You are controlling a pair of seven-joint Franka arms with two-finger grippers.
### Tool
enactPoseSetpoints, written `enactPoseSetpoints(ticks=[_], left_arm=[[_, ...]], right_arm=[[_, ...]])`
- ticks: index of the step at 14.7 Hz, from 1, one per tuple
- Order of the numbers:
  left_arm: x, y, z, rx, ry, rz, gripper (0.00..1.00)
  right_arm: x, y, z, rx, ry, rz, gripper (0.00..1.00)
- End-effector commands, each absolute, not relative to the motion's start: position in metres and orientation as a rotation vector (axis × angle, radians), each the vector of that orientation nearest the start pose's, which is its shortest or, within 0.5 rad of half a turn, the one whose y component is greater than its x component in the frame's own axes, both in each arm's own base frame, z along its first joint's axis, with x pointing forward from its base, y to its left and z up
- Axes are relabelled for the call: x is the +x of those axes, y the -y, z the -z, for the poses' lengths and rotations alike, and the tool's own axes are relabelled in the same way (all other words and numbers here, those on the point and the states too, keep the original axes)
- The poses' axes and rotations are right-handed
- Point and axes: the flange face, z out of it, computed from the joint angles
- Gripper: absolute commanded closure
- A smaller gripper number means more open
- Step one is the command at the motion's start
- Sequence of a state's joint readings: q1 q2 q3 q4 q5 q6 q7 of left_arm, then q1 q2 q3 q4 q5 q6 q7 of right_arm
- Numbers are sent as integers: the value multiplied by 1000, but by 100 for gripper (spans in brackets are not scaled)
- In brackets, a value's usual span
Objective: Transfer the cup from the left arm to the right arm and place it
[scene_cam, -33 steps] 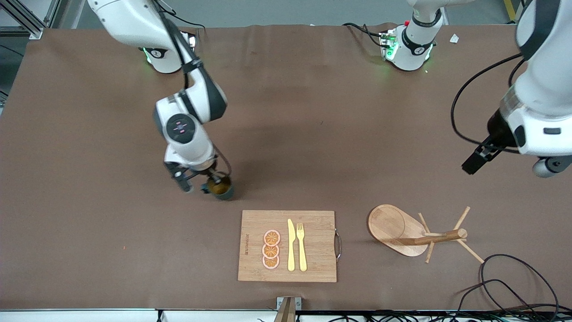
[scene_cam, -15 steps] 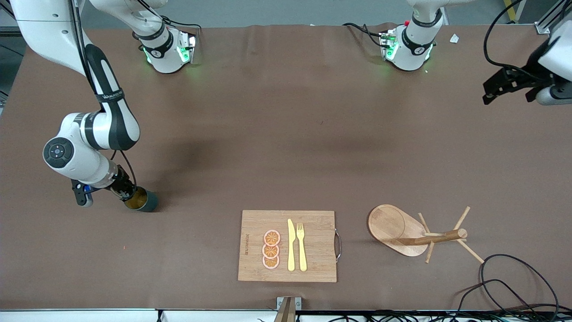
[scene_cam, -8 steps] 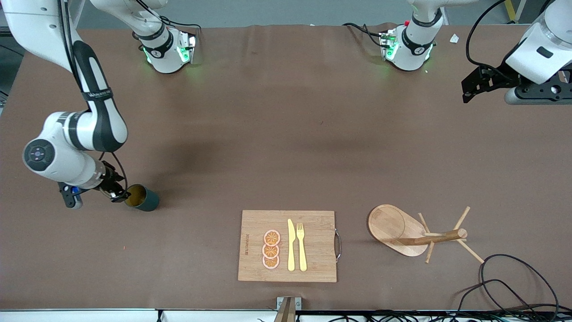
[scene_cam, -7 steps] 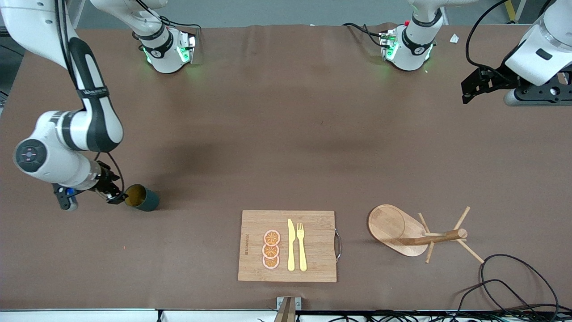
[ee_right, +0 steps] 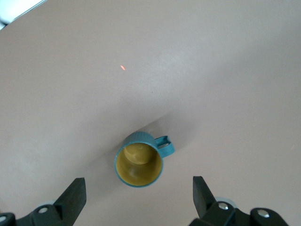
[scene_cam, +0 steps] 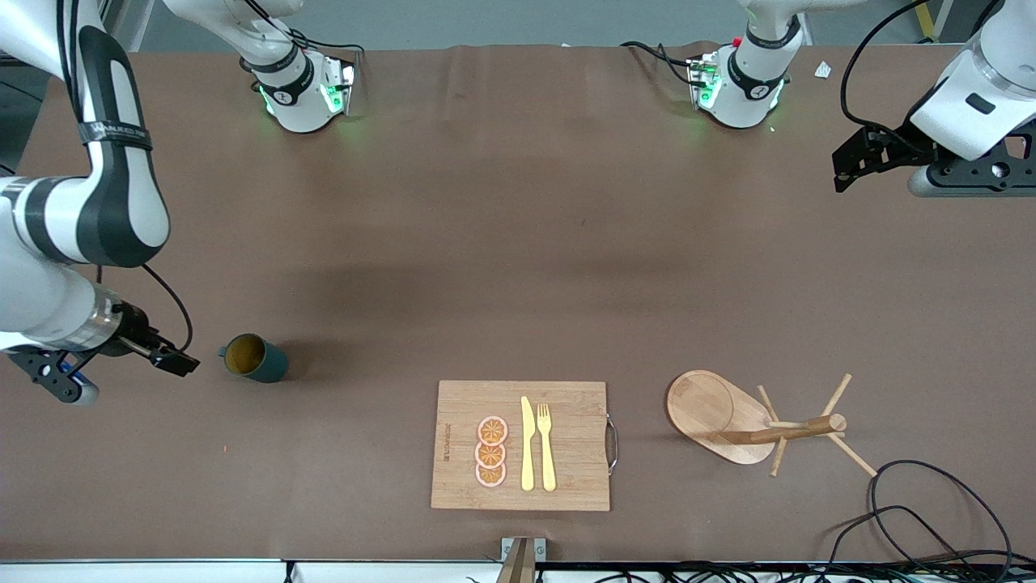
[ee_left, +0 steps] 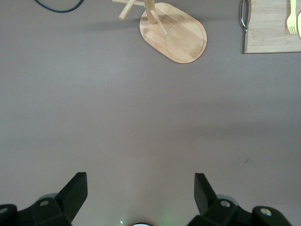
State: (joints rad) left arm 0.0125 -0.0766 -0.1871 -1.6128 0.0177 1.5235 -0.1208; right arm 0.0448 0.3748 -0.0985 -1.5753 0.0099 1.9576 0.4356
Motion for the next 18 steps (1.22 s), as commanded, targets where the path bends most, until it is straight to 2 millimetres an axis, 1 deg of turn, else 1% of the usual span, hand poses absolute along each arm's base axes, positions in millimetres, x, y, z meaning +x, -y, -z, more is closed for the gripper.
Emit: enactPoseSetpoints(ticks=[1,2,3,4,5,7,8,9,10,12,14,16,18], left_arm=[[516,94,-647,-3122,-99,14,0],[515,93,-647,-3123,-99,11,0],[514,92,-648,-3124,-95,11,0],[514,93,-648,-3124,-97,13,0],[515,92,-647,-3123,-95,13,0],[513,93,-648,-3122,-99,23,0],[511,93,-650,-3121,-99,30,0],[509,93,-650,-3120,-99,28,0],[508,93,-650,-3120,-99,28,0],[508,93,-651,-3121,-97,30,0],[508,93,-651,-3121,-97,32,0],[508,93,-653,-3122,-97,37,0],[510,93,-652,-3124,-116,32,0]], right_arm=[[669,28,-464,-3123,-430,11,0],[667,24,-483,-3131,-354,17,0],[662,19,-504,-3141,-304,44,0],[658,13,-521,-3144,-262,78,0],[651,8,-541,-3145,-202,118,0],[633,7,-576,-3140,-79,148,0],[625,3,-590,-3128,-66,161,0],[615,5,-606,-3119,-55,184,0],[605,0,-622,-3113,-39,191,0],[584,-2,-647,-3109,-32,200,0],[568,-1,-654,-3113,-41,181,0],[554,-4,-646,-3118,-37,169,0],[548,-4,-636,-3117,-50,215,0]])
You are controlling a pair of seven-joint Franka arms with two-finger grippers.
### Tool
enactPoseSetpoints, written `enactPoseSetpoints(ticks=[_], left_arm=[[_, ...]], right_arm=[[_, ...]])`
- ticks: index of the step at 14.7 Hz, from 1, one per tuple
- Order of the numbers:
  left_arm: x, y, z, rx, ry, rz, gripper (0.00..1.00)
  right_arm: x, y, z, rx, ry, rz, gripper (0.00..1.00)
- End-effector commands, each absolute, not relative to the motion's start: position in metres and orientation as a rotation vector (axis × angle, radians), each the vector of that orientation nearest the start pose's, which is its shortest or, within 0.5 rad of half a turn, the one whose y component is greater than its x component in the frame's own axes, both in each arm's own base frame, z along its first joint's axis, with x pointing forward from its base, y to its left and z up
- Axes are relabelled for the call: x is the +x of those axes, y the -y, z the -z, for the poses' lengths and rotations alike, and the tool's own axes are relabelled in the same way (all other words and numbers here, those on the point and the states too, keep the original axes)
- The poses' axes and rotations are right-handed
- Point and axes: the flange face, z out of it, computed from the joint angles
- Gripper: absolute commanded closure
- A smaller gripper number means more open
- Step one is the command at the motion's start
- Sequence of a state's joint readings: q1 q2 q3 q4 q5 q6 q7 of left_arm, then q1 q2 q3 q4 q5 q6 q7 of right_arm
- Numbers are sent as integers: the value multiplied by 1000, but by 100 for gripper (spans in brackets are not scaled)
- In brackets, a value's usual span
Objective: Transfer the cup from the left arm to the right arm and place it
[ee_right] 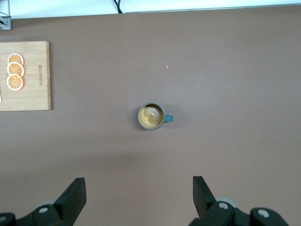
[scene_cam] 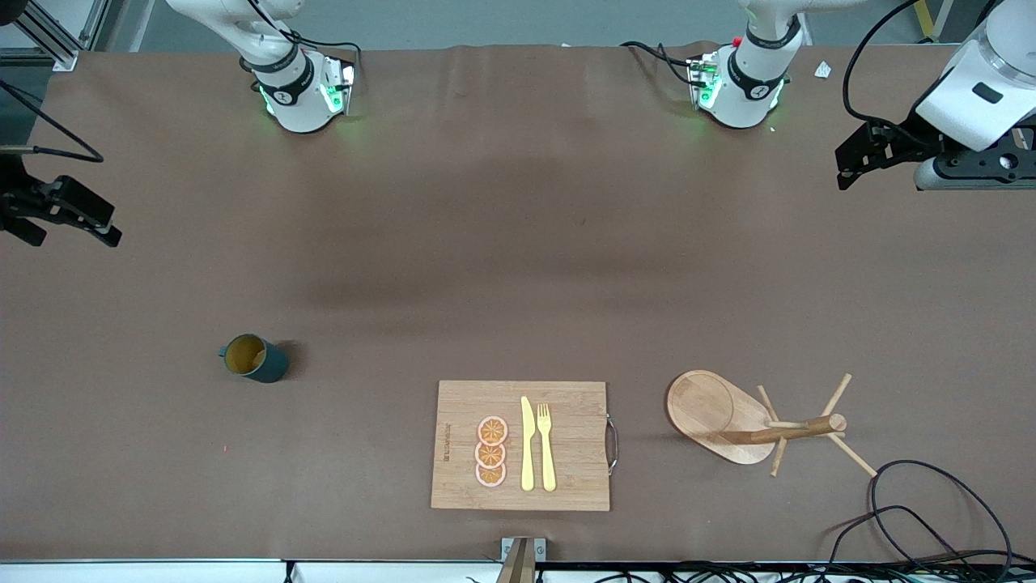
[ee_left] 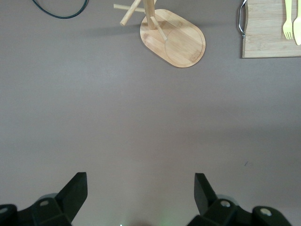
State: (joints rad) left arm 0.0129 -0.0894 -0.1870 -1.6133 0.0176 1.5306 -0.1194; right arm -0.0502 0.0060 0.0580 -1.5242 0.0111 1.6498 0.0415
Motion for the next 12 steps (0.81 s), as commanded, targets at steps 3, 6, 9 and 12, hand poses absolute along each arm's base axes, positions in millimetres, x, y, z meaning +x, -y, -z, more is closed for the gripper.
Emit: enactPoseSetpoints(ticks=[3,6,9,12], left_arm=[[513,93,-650,-3120,-145,27,0],[513,95,-651,-3115,-154,31,0],[514,95,-652,-3122,-140,32,0],[514,94,-652,-3122,-131,30,0]], right_arm=[[549,-1,-638,-3118,-62,217,0],[548,-1,-654,-3116,-56,244,0],[543,-1,-656,-3123,-48,172,0],[546,1,-653,-3121,-48,170,0]])
